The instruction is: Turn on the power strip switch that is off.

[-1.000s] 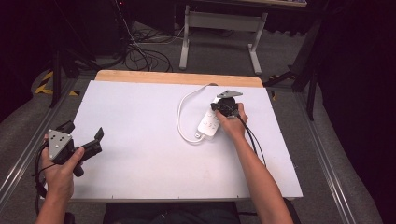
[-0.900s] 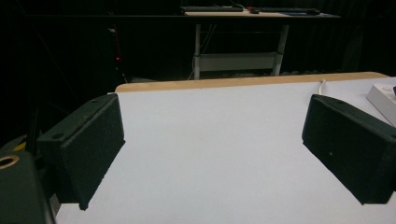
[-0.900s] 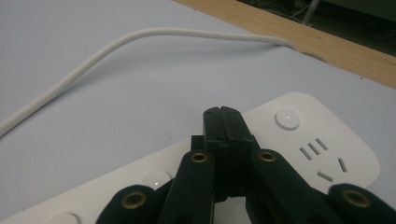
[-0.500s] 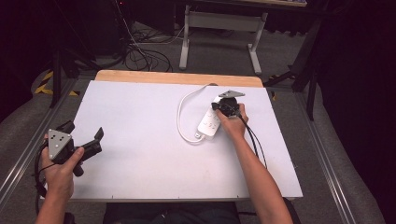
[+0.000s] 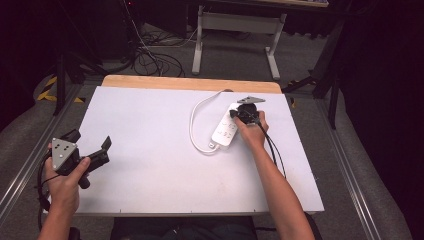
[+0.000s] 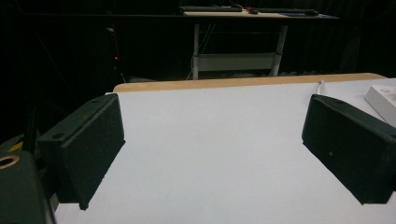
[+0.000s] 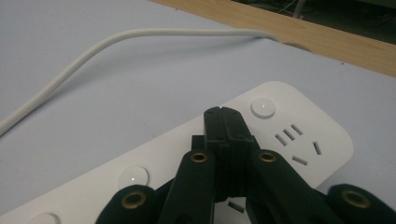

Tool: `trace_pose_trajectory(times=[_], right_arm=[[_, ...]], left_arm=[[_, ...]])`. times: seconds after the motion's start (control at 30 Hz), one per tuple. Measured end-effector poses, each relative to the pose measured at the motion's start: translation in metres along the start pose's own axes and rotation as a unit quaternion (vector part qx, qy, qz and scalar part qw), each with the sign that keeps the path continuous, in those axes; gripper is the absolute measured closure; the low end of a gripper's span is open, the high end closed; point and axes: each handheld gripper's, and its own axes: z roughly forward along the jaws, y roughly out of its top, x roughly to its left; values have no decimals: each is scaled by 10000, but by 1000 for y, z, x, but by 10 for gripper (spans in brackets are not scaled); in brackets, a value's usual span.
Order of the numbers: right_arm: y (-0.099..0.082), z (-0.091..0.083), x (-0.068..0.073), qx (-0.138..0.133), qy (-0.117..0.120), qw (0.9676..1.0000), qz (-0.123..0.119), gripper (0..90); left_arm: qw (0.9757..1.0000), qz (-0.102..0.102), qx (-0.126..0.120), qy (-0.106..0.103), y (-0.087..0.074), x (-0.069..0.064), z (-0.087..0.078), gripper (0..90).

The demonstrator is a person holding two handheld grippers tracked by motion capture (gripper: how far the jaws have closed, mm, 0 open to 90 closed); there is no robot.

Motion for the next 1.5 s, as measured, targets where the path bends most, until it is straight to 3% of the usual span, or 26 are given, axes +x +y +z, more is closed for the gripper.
trace_pose_trajectory(times=[0.3,0.37,0.5,0.57,0.63,0.83,0.93,1.2,1.5], right_arm=[[0,2,6,-70,-24,9998,-199,900],[0,2,7,-46,-159,9995,-260,900],[0,2,5,-13,-113,9997,-222,900],[0,3,8,-32,62,9997,-236,900],[1,4,16,-17,-109,9990,-434,900],[1,5,11,-26,17,9997,-246,900],[2,5,12,-26,-89,9995,-313,900],[-1,6,10,-61,-47,9998,-180,900],[-2,6,11,-85,-90,9997,-219,900]], left_arm=[[10000,12,0,-18,0,0,1,63],[10000,0,-4,-9,0,0,0,63],[10000,-29,-19,-9,0,1,0,63],[10000,-27,-18,-8,0,1,0,63],[10000,-20,-19,-17,0,0,0,63],[10000,-56,-32,5,0,3,-1,63],[10000,-64,-33,1,0,3,-2,63],[10000,-54,-40,-7,0,2,-2,64],[10000,-69,-50,2,0,3,-3,63]])
